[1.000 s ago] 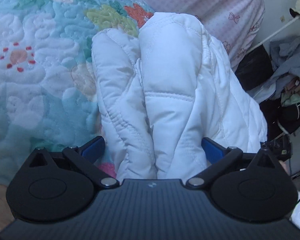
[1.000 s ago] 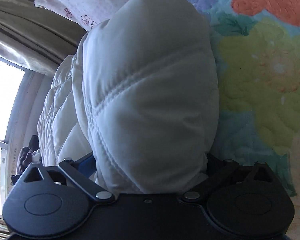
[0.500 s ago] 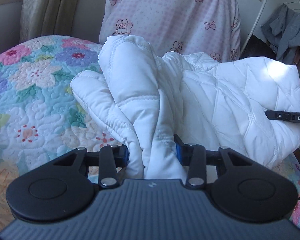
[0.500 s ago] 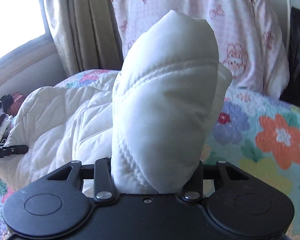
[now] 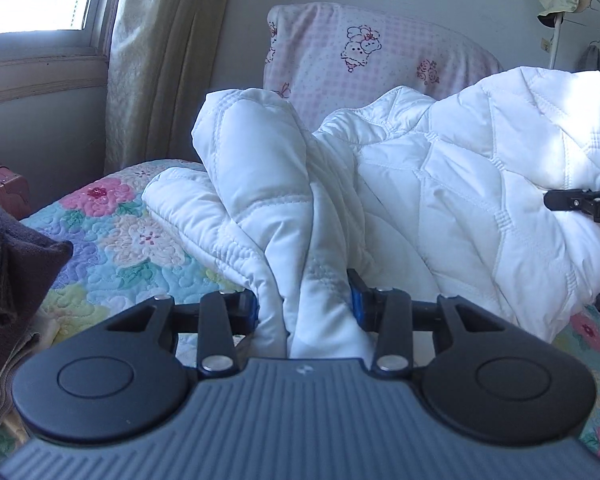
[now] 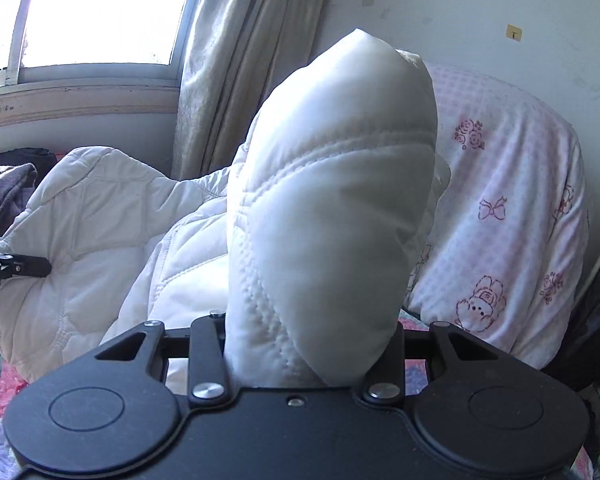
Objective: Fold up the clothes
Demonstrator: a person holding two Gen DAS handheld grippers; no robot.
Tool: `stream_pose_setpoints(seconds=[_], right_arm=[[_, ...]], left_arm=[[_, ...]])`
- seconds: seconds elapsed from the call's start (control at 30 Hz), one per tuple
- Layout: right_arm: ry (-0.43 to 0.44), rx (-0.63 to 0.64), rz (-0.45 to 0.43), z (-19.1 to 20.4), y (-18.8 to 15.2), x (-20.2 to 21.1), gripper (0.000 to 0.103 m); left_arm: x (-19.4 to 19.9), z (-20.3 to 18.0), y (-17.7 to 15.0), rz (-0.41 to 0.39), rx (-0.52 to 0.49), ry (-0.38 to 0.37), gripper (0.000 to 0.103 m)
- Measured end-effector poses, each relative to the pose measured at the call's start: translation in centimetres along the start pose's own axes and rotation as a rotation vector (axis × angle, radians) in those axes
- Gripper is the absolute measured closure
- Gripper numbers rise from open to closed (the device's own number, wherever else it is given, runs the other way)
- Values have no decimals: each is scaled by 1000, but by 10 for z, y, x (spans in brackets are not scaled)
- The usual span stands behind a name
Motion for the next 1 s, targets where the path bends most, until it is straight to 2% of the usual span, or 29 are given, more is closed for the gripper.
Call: stream_pose_setpoints(seconds=[0.13,0.37,0.53,0.63,0.77,0.83,0.87,1.0], right_arm=[[20,60,-45,4,28,-29,59],[86,72,-147,-5,67,-102,60],[123,64,-229,-8,83,-173,60],[145,33,-265,-10,105,-225,60],[146,89,-292,1,139,-294,60],[160,95,-295,6,154,-331,59],[168,72,-291,6,159,-347,59],[194,-49,-258,8,166,-411,58]], left_arm=[[-16,15,18,53,20,78,64],[-24,38,40,-104,77,267,64],[-59,42,68,-167,36,398,64],[-95,58,95,-173,13,464,64],[-139,80,133,-166,15,571,64],[-157,86,139,-156,6,614,64],[-164,89,137,-162,31,629,64],[-199,109,116,-93,174,632,64]])
Point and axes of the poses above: each gripper's, at about its wrist camera, not at the fingertips, and x roughly against the way its jaws point, z to its left, y to its top, the point moved 2 cm from there along -x, roughly the way its jaws point, and after that the axes turned 9 degrees about y, right-handed, at the moved point
